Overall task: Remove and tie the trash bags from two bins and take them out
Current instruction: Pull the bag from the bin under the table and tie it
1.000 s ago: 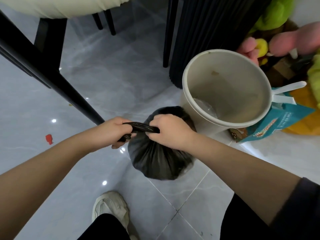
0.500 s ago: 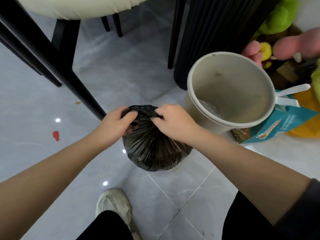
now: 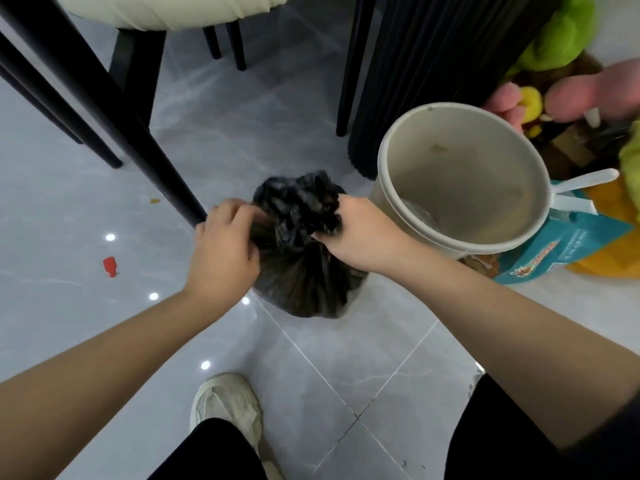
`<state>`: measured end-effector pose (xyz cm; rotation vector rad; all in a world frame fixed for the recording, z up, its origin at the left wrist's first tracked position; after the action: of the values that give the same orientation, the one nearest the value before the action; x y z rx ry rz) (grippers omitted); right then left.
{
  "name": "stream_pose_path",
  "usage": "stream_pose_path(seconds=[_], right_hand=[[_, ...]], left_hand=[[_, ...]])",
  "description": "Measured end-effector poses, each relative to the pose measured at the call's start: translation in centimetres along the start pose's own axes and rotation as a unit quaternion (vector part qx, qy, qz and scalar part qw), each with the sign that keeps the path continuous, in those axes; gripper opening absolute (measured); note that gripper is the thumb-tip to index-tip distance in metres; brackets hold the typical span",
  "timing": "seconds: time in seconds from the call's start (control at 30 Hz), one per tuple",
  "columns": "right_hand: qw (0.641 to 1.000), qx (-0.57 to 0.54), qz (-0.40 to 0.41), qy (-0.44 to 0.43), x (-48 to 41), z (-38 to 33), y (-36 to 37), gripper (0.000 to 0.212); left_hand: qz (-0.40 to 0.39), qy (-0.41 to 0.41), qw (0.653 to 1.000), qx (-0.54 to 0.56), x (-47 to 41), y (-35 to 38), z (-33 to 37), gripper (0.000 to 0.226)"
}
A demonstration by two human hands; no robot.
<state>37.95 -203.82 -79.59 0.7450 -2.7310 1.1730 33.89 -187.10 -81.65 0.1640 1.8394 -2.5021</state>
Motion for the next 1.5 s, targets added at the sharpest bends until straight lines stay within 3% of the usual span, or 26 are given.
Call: stream_pose_path(seconds=[0.07,0.17,0.23,0.4,0.53,0.63,0.73,0.87,0.93,1.0,1.07,1.13,1.2,1.27,1.33,1.43,1.5], right_hand=[[0.999,0.031,0.003,-0.044,0.0,-0.2,0.2,0.024],[0.995,0.015,0.020,-0.096,0.0,-0.8,-0.4,0.013],[0.994,-0.009,0.017,-0.104,0.1,-1.0,-0.7,0.017],[0.999,0.014,-0.014,-0.048,-0.4,0.6,-0.3,0.021],[0.994,-0.030,0.019,-0.108,-0.4,-0.3,-0.8,0.011],[0.998,-0.023,-0.005,-0.062,-0.4,0.4,-0.7,0.025],[0.999,0.034,-0.011,-0.025,-0.3,1.0,-0.7,0.036],[0.996,-0.007,0.018,-0.092,-0.1,0.2,-1.0,0.020],[0.995,-0.031,0.016,-0.094,0.1,0.3,-1.0,0.021],[0.998,-0.021,0.000,-0.063,0.0,0.8,-0.7,0.037],[0.998,0.019,0.004,-0.054,0.0,0.8,-0.8,0.036],[0.994,0.017,0.032,-0.099,0.2,-0.1,-1.2,0.025],[0.994,-0.017,0.026,-0.102,0.3,-0.3,-1.3,0.034],[0.999,-0.025,-0.003,-0.046,0.2,0.4,-1.0,0.044],[0.999,0.011,-0.007,-0.037,0.4,0.3,-1.0,0.041],[0.995,0.008,0.029,-0.099,0.6,-0.6,-1.1,0.023],[0.996,-0.023,0.011,-0.084,0.5,-0.3,-0.8,0.030]], left_hand=[[0.005,0.001,1.000,0.009,1.1,-0.4,0.7,0.029],[-0.106,0.033,0.992,-0.066,1.9,1.6,1.9,0.068],[-0.131,0.040,0.983,-0.118,1.4,2.3,1.8,0.078],[-0.019,-0.014,0.998,-0.057,-0.1,0.1,0.9,0.049],[-0.071,0.039,0.993,-0.083,0.8,1.0,2.2,0.064],[-0.067,0.035,0.990,-0.116,0.5,1.2,2.0,0.053],[-0.067,-0.004,0.996,-0.054,-0.1,0.4,1.5,0.047],[-0.131,0.045,0.986,-0.091,0.6,1.7,2.4,0.069],[-0.115,0.028,0.988,-0.096,0.3,1.6,2.0,0.058],[-0.086,0.010,0.993,-0.074,-0.1,0.8,1.6,0.047],[-0.099,0.024,0.992,-0.069,-0.1,0.7,2.0,0.055],[-0.117,0.053,0.988,-0.088,0.3,1.2,2.7,0.064],[-0.112,0.050,0.987,-0.104,0.2,1.4,2.7,0.058],[-0.107,0.032,0.989,-0.094,-0.2,1.0,2.4,0.055],[-0.114,0.041,0.990,-0.067,-0.4,0.8,2.6,0.062],[-0.122,0.064,0.989,-0.053,-0.3,0.7,3.0,0.069],[-0.110,0.053,0.990,-0.072,-0.4,0.6,2.5,0.060]])
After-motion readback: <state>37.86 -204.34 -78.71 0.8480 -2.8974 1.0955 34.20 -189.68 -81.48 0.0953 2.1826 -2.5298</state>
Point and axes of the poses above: each hand's wrist, its own x-axis away from the middle knuckle, its own y-axis out of the palm, z = x × y, the point moved 6 cm from there along -x, towards the middle knuckle, and after that the axes turned 11 degrees about -x, right-handed, at the moved point
